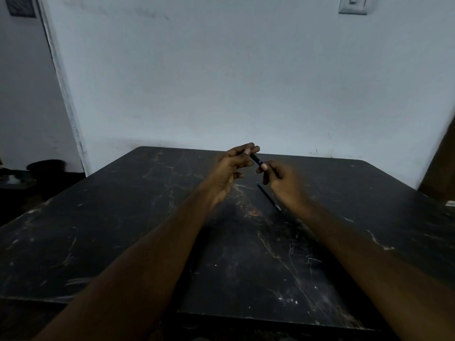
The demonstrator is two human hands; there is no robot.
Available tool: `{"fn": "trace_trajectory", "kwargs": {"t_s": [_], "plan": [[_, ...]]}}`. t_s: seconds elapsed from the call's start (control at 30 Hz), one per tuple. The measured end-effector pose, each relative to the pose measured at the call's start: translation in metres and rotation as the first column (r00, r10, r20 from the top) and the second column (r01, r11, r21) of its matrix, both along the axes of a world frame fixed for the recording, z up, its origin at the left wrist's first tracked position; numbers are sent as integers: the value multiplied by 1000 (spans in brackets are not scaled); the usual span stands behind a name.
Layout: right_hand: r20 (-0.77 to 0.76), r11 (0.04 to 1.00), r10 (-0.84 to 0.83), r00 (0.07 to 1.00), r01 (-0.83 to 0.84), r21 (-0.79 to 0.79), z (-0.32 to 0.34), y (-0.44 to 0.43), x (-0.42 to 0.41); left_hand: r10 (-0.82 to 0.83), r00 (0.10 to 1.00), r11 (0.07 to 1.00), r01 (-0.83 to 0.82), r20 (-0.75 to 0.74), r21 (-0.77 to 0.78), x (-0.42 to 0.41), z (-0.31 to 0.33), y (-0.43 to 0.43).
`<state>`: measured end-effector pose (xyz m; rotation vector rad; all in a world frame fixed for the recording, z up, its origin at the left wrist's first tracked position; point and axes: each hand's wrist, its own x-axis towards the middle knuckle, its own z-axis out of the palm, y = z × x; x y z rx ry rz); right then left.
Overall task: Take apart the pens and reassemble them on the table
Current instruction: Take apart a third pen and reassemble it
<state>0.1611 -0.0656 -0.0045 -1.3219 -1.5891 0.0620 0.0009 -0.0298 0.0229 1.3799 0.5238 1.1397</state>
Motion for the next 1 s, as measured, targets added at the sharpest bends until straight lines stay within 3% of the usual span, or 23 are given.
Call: {"fn": "trace_trajectory", "kwargs": {"t_s": [0.3, 0.53, 0.83, 1.0], "plan": [[38, 1000, 27, 999, -28, 13, -2, 1, 0, 182, 982, 983, -183, -53, -9, -2, -6, 6], [-13, 999, 31, 999, -31, 7, -2, 0, 0, -12, 1000, 1000, 12, 5, -23, 0, 0, 1], [6, 997, 65, 998, -65, 27, -6, 6, 2, 182, 980, 983, -181, -74, 27, -2, -6, 4], [-20, 997, 75, 997, -75, 25, -6, 6, 3, 18, 1000, 1000, -19, -23, -19, 0, -2, 2]]}}
